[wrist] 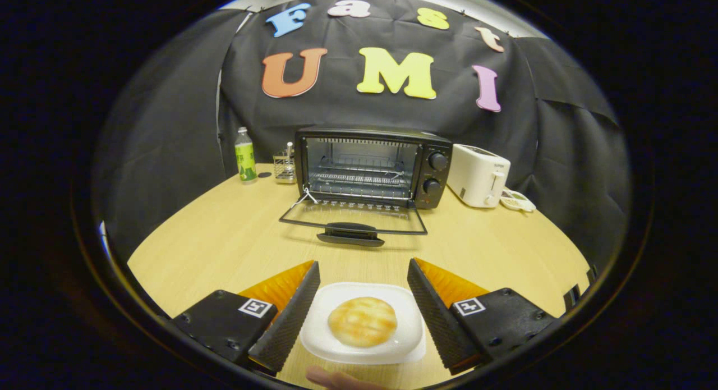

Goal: Open the toaster oven, put the food inside, and close the toaster oven door.

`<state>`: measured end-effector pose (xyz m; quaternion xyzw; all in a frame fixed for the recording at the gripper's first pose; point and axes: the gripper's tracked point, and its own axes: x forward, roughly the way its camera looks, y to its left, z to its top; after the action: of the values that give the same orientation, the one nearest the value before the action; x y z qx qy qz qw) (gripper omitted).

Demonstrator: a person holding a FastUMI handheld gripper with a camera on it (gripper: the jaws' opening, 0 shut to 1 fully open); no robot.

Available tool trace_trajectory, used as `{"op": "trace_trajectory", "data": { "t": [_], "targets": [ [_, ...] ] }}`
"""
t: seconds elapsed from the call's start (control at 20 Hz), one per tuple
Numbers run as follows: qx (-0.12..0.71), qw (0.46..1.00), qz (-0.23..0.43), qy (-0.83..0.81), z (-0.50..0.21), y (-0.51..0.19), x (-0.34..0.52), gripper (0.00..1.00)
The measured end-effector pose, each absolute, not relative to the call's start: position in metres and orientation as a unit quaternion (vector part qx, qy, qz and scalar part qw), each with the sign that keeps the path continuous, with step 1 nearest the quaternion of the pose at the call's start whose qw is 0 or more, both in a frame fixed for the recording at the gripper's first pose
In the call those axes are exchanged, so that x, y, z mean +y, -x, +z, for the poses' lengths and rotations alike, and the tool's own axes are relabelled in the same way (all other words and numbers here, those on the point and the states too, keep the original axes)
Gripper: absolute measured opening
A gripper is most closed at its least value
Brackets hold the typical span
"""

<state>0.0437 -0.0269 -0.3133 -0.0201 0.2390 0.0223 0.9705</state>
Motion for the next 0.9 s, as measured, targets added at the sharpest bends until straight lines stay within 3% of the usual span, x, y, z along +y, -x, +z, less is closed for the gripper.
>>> {"op": "trace_trajectory", "data": {
  "t": [0.3,0.9],
  "targets": [
    [0.231,0.973,-0.018,0.001,-0.341,-0.019,-0.044,1.00],
    [0.282,0.959,-0.004,-0.041,-0.388,-0.016,-0.030,1.00]
  ]
}}
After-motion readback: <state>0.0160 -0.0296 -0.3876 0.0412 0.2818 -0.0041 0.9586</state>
